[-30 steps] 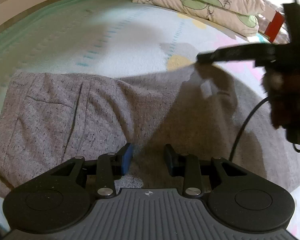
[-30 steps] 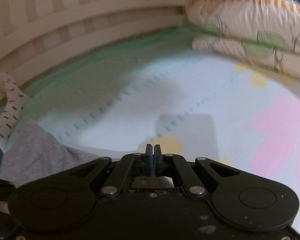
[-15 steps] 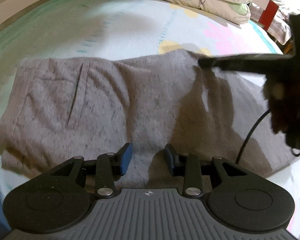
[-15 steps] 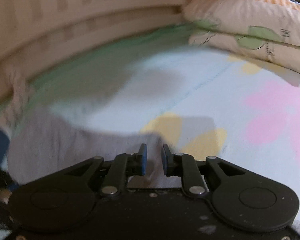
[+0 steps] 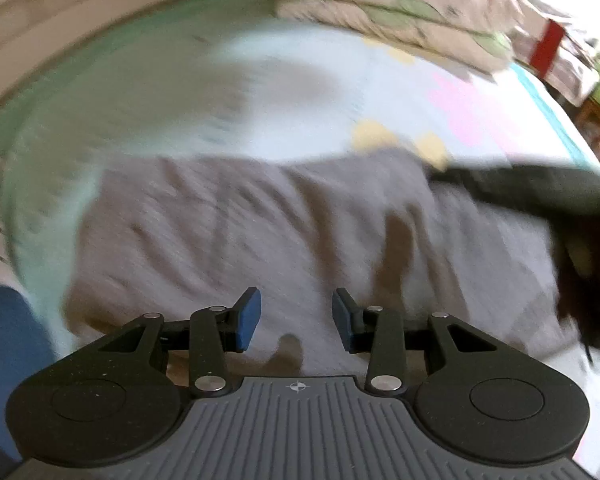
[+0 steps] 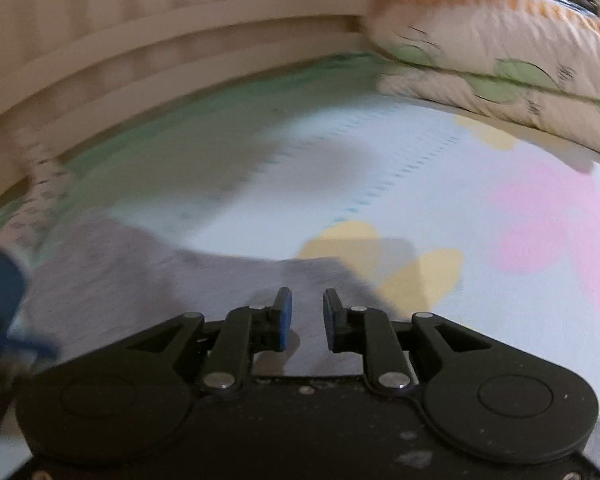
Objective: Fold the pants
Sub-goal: 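Fold the held edge over with the right gripper and release it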
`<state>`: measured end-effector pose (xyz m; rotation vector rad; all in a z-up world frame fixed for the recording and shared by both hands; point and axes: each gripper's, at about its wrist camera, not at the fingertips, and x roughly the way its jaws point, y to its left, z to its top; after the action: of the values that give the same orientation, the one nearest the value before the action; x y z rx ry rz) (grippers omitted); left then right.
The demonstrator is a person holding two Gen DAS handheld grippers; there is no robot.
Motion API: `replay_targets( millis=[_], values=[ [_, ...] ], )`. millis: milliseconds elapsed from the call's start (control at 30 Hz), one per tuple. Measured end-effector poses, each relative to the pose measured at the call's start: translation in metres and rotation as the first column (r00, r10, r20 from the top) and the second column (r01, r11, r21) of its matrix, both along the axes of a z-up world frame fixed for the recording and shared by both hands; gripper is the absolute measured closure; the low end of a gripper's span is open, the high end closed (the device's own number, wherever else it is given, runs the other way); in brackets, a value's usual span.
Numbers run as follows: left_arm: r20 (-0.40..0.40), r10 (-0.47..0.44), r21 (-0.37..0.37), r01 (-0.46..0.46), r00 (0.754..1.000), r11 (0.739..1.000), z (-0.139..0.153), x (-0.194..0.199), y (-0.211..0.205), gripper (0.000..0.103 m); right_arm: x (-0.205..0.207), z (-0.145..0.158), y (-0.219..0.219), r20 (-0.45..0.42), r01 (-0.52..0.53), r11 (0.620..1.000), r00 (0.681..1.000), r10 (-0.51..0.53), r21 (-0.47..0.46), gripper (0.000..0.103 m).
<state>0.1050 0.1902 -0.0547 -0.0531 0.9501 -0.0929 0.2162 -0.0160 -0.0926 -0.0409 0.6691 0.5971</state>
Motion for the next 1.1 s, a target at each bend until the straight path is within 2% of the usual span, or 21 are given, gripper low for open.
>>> replay_targets(
  millis=[133, 333, 500, 633, 700, 767, 833, 900, 967, 1033, 1100],
  values=[
    [0.016, 0.043, 0.034, -0.043, 0.999, 0.998, 0.011, 0.015, 0.028, 0.061, -0.042, 0.005, 0.033, 0.040, -0.135, 0.991, 0.990, 0.135, -0.020, 0.068],
    [0.007, 0.096, 0.036, -0.096, 0.995, 0.995, 0.015, 0.029, 0.060, 0.051, -0.088, 0.005, 0.094, 0.087, -0.311, 0.947, 0.944, 0.317, -0.083, 0.058],
    [-0.008, 0.119, -0.020, -0.119, 0.993, 0.993, 0.017, 0.036, 0.083, 0.036, -0.102, -0.002, 0.131, 0.108, -0.377, 0.922, 0.917, 0.385, -0.089, 0.053],
    [-0.010, 0.139, -0.032, -0.140, 0.990, 0.990, 0.015, 0.041, 0.095, 0.036, -0.102, -0.014, 0.164, 0.139, -0.406, 0.900, 0.893, 0.427, -0.157, 0.051],
    [-0.011, 0.148, -0.040, -0.149, 0.989, 0.988, 0.014, 0.041, 0.100, 0.036, -0.103, -0.021, 0.176, 0.154, -0.406, 0.891, 0.885, 0.439, -0.204, 0.053],
    [-0.010, 0.156, -0.048, -0.156, 0.988, 0.987, 0.014, 0.040, 0.104, 0.036, -0.098, -0.027, 0.183, 0.164, -0.395, 0.887, 0.884, 0.438, -0.241, 0.062],
    [-0.009, 0.156, -0.047, -0.156, 0.988, 0.987, 0.015, 0.040, 0.107, 0.036, -0.093, -0.027, 0.184, 0.144, -0.398, 0.886, 0.888, 0.438, -0.239, 0.096],
    [-0.006, 0.152, -0.046, -0.152, 0.988, 0.987, 0.017, 0.040, 0.108, 0.036, -0.085, -0.021, 0.179, 0.110, -0.397, 0.900, 0.901, 0.420, -0.180, 0.097],
    [0.015, 0.141, -0.041, -0.141, 0.990, 0.989, 0.024, 0.038, 0.106, 0.036, -0.082, -0.006, 0.163, 0.090, -0.387, 0.919, 0.915, 0.393, -0.075, 0.097],
    [0.043, 0.128, -0.029, -0.127, 0.991, 0.992, 0.032, 0.036, 0.100, 0.036, -0.083, 0.007, 0.150, 0.082, -0.400, 0.917, 0.914, 0.398, 0.007, 0.097],
    [0.061, 0.115, -0.027, -0.113, 0.992, 0.993, 0.036, 0.038, 0.092, 0.036, -0.086, 0.006, 0.147, 0.049, -0.431, 0.902, 0.902, 0.430, 0.022, 0.097]
  ],
)
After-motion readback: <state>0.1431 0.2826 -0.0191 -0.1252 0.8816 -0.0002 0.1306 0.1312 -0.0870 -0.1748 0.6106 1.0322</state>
